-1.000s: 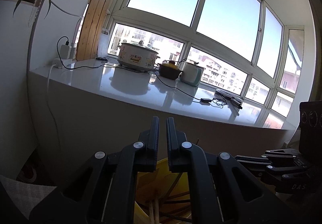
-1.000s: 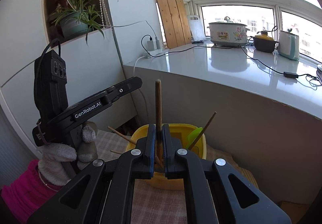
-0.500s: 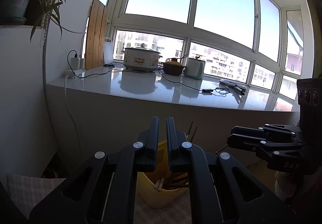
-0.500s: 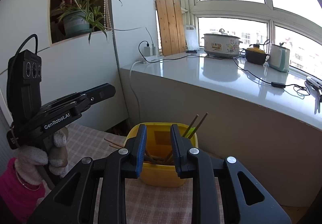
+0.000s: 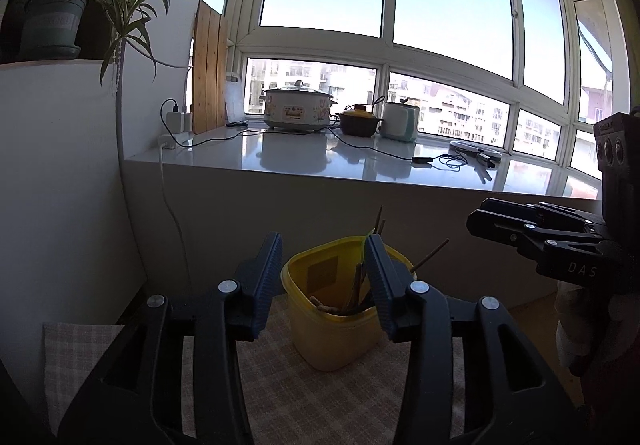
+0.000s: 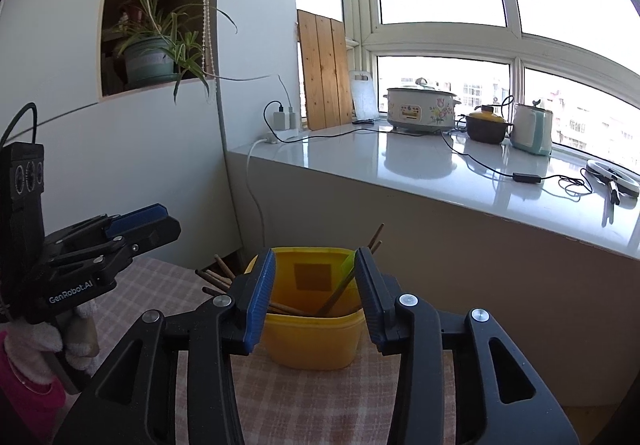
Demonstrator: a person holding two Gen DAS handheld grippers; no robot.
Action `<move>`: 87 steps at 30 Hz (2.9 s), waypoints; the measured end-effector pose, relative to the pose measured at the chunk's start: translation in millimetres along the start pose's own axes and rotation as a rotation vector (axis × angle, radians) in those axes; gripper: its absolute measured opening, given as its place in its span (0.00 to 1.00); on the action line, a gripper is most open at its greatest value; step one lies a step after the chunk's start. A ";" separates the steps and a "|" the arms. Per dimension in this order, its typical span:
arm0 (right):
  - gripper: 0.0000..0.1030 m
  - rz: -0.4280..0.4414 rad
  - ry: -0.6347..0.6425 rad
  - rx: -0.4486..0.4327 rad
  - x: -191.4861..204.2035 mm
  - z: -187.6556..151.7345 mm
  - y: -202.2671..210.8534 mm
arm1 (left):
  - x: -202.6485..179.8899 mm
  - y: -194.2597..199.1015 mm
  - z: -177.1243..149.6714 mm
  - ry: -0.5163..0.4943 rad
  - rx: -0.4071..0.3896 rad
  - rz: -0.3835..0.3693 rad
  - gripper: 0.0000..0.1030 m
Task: Organize utensils
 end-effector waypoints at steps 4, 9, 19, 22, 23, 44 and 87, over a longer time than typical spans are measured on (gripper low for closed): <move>0.43 -0.018 -0.035 -0.005 -8.0 -6.3 4.8 | -6.6 4.8 -11.2 0.013 0.025 0.037 0.63; 0.57 -0.044 -0.058 0.003 -15.3 -20.9 7.3 | -14.1 10.7 -29.8 0.030 0.049 0.090 0.84; 0.71 -0.082 -0.122 0.074 -24.7 -59.4 -0.6 | -22.5 15.5 -52.2 0.065 0.080 0.193 1.00; 0.78 -0.098 -0.128 0.076 -26.1 -69.3 -1.4 | -23.5 13.9 -62.8 0.076 0.101 0.237 1.00; 0.78 -0.110 -0.127 0.070 -26.2 -72.7 -1.0 | -24.0 13.9 -67.9 0.072 0.106 0.252 1.00; 0.79 -0.138 -0.120 0.107 -27.4 -82.1 -22.0 | -10.8 7.6 -81.1 0.107 0.138 0.297 1.00; 0.79 -0.123 -0.157 0.164 -29.1 -87.6 -29.0 | -3.6 8.2 -83.8 0.114 0.142 0.323 1.00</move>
Point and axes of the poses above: each gripper's, at about its wrist camera, not at the fingertips, and y roughly against the way its jaws point, x to its left, z to its top, the point moved 1 cm from there along -y, roughly the way its jaws point, and after that the axes turned 13 degrees about -z, right-handed, at the moved point
